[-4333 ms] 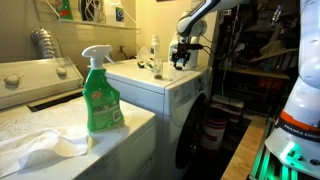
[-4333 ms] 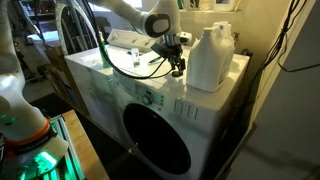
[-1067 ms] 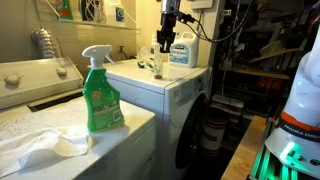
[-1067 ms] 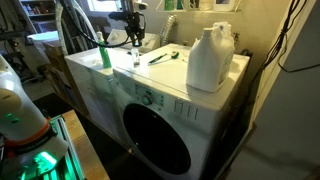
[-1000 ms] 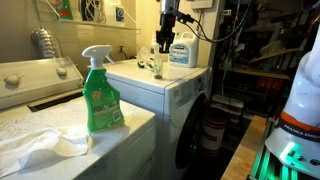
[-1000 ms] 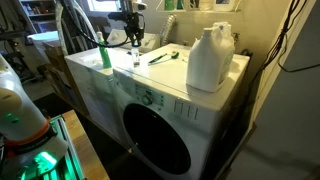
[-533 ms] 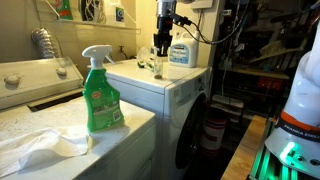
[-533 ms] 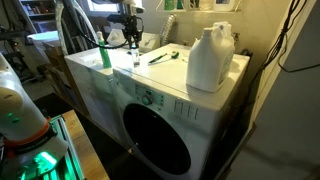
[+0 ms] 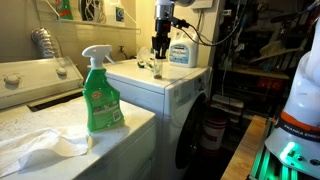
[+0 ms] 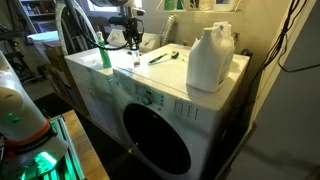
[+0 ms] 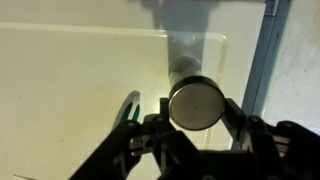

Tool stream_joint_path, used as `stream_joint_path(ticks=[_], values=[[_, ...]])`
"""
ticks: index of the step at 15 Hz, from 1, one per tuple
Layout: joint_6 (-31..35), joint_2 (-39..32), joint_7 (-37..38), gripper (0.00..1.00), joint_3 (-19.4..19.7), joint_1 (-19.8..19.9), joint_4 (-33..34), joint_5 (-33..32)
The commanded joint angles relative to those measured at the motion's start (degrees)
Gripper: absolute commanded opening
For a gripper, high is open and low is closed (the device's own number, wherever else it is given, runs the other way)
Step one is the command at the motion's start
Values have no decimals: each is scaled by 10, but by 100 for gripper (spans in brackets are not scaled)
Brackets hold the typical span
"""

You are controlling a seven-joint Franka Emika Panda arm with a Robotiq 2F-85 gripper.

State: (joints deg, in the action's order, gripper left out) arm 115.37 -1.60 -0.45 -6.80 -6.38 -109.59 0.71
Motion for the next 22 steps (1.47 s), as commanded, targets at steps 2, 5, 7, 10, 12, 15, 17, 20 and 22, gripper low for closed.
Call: stream_joint_path(ticks=[2,5,7,10,12,15,17,20,22], values=[[25,-3,6,30,-1,-4,-4,-14],[40,-4,8,30,-2,-6,-6,-15],[47,-5,8,30,-3,-7,-7,-17],[50,-9,15,30,-5,-9,-7,-31],[50,-12,19,30,-6,-10,-7,-41],[51,-14,15,30,-8,-12,-9,-44],[52,-16,22,30,-8,-14,-10,-56],[60,-16,39,30,-7,-16,-13,-82],[62,-17,44,30,-6,-14,-17,-92]])
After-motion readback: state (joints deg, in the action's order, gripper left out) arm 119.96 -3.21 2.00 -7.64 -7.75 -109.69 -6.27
